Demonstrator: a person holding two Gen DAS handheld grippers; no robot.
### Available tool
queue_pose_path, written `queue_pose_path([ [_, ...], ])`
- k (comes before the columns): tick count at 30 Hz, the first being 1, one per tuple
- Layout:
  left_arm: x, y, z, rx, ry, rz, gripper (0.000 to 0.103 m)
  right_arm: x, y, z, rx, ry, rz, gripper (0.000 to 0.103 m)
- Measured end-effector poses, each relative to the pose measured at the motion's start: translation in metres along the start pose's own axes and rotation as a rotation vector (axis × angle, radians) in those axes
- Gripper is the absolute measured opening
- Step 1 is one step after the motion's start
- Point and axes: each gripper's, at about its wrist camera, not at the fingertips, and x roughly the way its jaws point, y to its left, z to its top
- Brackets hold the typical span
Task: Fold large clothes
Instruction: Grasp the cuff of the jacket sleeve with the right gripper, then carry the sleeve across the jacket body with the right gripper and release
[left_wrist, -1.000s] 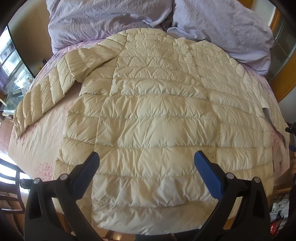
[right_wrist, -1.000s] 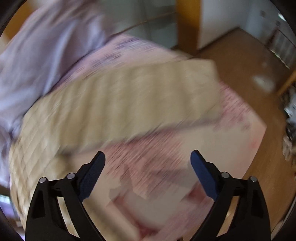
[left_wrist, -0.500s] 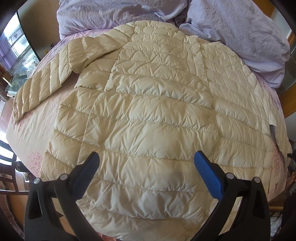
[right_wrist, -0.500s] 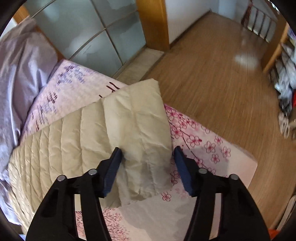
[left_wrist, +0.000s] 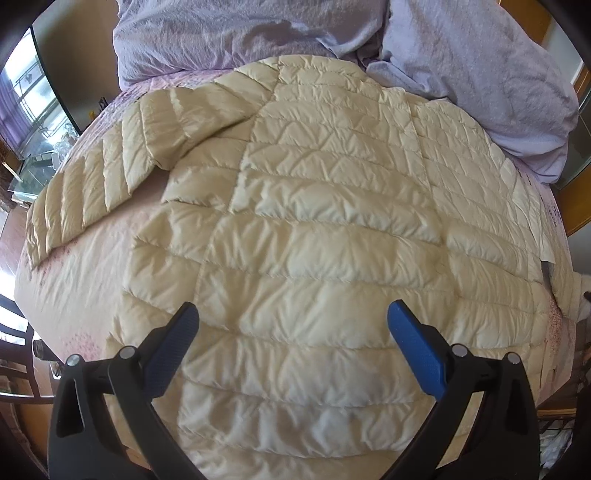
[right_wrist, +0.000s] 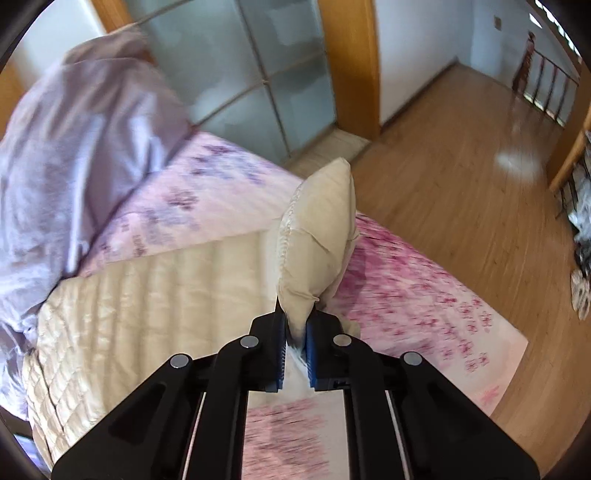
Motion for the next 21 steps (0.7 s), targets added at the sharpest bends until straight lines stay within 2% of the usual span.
queue_pose_path([
  [3,-0.004,0.019,0.005,-0.002,-0.017,0.0,0.101,-0.013,0.045,-0.011,-0.074,-0.013,0.042,0.008],
  [9,-0.004,0.059,0.013,-0.023,-0.029,0.007,0.101,-0.019,0.141,-0.046,-0.214,0.017,0.137,0.007],
  [17,-0.002,0.107,0.02,-0.08,-0.039,0.025,0.101,-0.021,0.279,-0.118,-0.402,0.113,0.29,0.007],
  [21,-0.002,0.126,0.024,-0.093,-0.048,0.053,0.101,-0.024,0.328,-0.159,-0.487,0.159,0.336,0.007],
])
